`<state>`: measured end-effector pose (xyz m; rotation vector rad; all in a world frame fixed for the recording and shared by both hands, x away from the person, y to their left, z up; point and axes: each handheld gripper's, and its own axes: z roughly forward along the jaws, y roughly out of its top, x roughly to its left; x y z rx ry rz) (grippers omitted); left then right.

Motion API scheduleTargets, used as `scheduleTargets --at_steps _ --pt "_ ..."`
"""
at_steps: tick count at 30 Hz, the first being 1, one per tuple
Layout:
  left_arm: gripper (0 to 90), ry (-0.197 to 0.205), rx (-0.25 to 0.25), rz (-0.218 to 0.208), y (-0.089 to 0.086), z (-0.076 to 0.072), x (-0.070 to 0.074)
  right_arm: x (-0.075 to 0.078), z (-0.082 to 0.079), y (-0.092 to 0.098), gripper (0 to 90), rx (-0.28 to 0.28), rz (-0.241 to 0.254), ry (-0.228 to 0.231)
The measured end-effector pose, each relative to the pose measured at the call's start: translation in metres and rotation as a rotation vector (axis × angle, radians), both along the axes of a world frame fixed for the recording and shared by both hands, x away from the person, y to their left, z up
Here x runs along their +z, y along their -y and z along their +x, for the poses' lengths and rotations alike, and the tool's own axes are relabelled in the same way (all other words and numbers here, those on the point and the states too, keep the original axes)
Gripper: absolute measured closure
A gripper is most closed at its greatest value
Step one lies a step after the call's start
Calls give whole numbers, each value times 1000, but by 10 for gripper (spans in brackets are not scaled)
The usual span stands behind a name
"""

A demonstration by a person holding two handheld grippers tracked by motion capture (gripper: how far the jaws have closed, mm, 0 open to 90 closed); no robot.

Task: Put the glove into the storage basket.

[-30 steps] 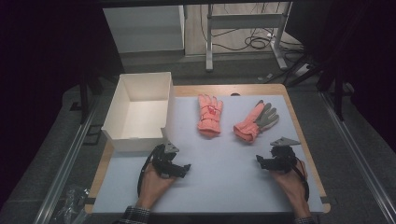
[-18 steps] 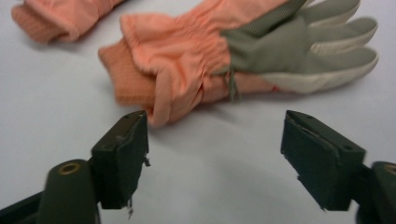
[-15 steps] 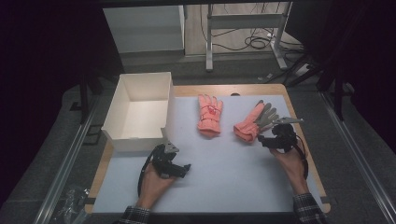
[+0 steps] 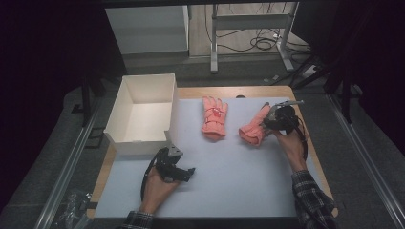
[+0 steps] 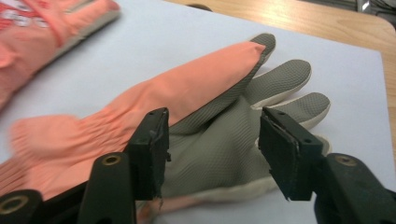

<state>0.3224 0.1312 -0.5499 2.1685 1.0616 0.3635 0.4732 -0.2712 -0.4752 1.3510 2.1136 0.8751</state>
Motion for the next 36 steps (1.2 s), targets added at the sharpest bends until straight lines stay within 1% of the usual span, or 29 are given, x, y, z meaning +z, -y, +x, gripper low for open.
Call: scheduleTargets --at_steps 1,2,3,5,6,8,9,11,13,16,17,19,20,23,27,28,29,30,34,36 --pt "0 1 0 -1 0 0 0 -3 5 0 420 -9 -2 -8" --pt "0 1 0 -1 0 0 0 -3 5 0 420 -9 -2 -8" --pt "0 0 0 -1 0 0 0 -10 13 0 416 -25 -14 -29" --pt "0 0 0 0 0 0 0 -17 17 0 416 -37 -25 -68" --pt "0 0 0 0 0 0 0 -22 20 2 432 -37 9 -91" --pt "0 0 -1 1 0 0 0 -26 21 5 478 -43 43 -99" --pt "0 0 -1 1 0 0 0 -27 21 5 505 -44 45 -95" --pt "0 0 -1 2 0 0 0 -30 19 4 588 -58 42 -85" --pt "0 0 -1 2 0 0 0 -31 18 3 665 -65 42 -84" --pt "0 0 -1 2 0 0 0 -31 16 -1 779 -71 22 -70" --pt "0 0 -1 2 0 0 0 -31 15 -3 808 -66 9 -65" --pt "0 0 -1 1 0 0 0 -30 15 -5 837 -63 -10 -59" --pt "0 0 -1 2 0 0 0 -30 15 -6 845 -62 -10 -62" --pt "0 0 -1 1 0 0 0 -27 14 -2 857 -56 21 -70" --pt "0 0 -1 2 0 0 0 -22 11 6 863 -34 93 -75" --pt "0 0 -1 2 0 0 0 -22 11 6 863 -34 93 -75" --pt "0 0 -1 2 0 0 0 -21 10 7 863 -26 109 -75" --pt "0 0 -1 2 0 0 0 -19 6 10 863 -5 133 -75" --pt "0 0 -1 2 0 0 0 -11 -1 13 862 28 158 -59" --pt "0 0 -1 2 0 0 0 -5 -5 15 862 46 185 -49"
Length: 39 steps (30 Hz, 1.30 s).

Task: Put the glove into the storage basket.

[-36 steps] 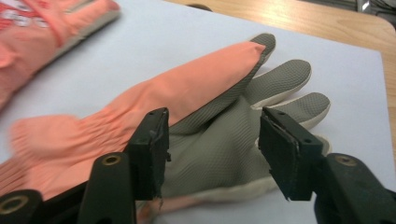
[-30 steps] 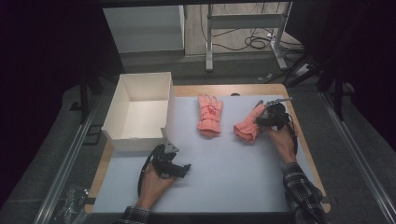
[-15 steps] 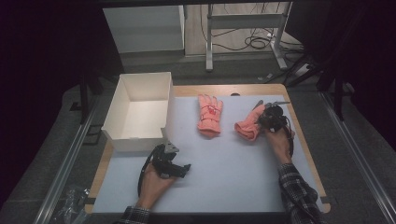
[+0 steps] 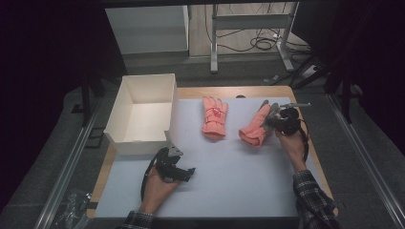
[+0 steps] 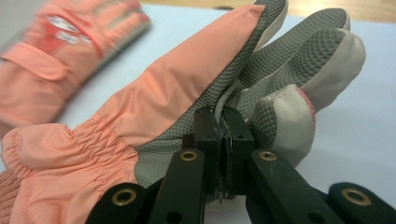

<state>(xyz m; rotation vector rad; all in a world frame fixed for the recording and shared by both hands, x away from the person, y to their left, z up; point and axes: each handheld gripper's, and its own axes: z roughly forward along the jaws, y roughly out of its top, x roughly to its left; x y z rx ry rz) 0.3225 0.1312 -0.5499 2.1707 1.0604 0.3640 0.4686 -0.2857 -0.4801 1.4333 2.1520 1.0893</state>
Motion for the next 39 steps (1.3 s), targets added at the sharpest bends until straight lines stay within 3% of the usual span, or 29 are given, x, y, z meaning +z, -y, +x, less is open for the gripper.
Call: scheduleTargets --at_steps 4,9,14,24,27,32,39 --pt "0 0 0 0 0 0 0 10 -7 1 862 34 27 6" --pt "0 0 1 -1 0 0 0 22 -23 -5 860 133 28 10" --pt "0 0 1 0 0 0 0 25 -40 -14 859 233 7 14" --pt "0 2 -2 2 0 0 0 24 -74 -33 858 451 18 7" --pt "0 2 -1 2 0 0 0 22 -82 -43 856 523 8 2" --pt "0 2 -1 1 0 0 0 13 -90 -57 854 595 -13 -6" --pt "0 0 1 -1 0 0 0 -5 -89 -72 852 641 -61 -31"
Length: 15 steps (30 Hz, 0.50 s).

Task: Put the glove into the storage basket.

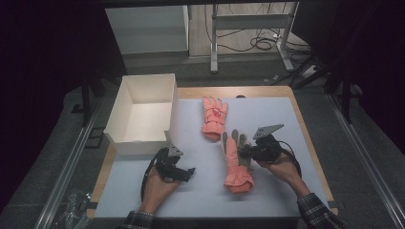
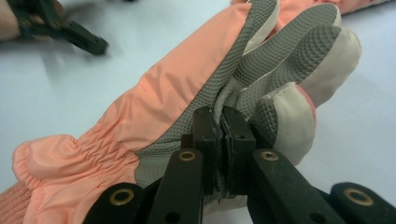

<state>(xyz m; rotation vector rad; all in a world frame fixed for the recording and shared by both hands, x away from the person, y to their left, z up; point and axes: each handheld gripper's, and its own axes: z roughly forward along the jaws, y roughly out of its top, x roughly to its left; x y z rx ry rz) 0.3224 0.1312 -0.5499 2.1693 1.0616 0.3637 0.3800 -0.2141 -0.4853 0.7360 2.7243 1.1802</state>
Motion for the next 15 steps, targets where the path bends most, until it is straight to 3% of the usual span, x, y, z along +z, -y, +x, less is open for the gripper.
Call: scheduleTargets --at_steps 4,8,11,15 --pt "0 0 0 0 0 0 0 -8 3 -5 840 -10 -54 11" --pt "0 0 0 0 0 0 0 -11 5 -4 774 -33 -60 -2" --pt "0 0 0 0 0 0 0 -7 4 -3 731 -41 -69 18" --pt "0 0 0 0 0 0 0 4 7 1 692 -66 -41 40"
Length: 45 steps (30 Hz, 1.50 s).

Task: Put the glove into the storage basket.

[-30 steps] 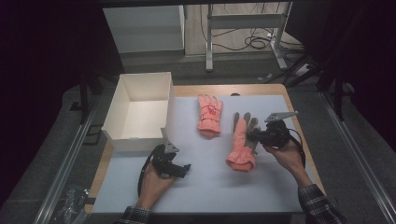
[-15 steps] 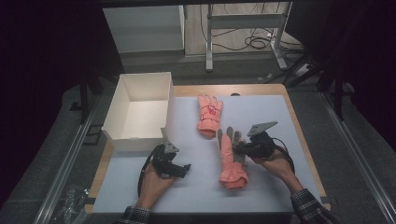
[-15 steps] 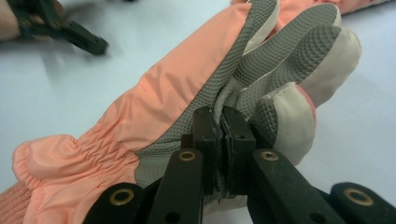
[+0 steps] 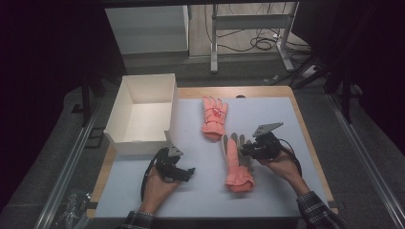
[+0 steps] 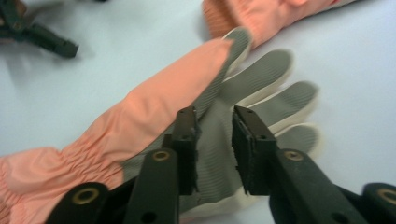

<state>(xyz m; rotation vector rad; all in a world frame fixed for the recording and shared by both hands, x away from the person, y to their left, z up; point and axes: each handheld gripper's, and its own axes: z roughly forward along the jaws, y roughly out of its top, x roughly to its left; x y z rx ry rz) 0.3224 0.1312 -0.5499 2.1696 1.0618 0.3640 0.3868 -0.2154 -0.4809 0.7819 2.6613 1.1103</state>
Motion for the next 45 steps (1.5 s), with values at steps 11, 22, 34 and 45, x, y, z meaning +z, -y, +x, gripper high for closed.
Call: scheduleTargets --at_steps 11,22,34,45 --pt "0 0 0 0 0 0 0 16 31 -12 553 -115 65 20" --pt "0 1 -1 2 0 0 0 13 75 -47 485 -201 78 60" --pt "0 1 1 -1 0 0 0 7 120 -85 455 -262 74 60" --pt "0 0 1 -3 0 0 0 -12 148 -110 462 -284 20 44"
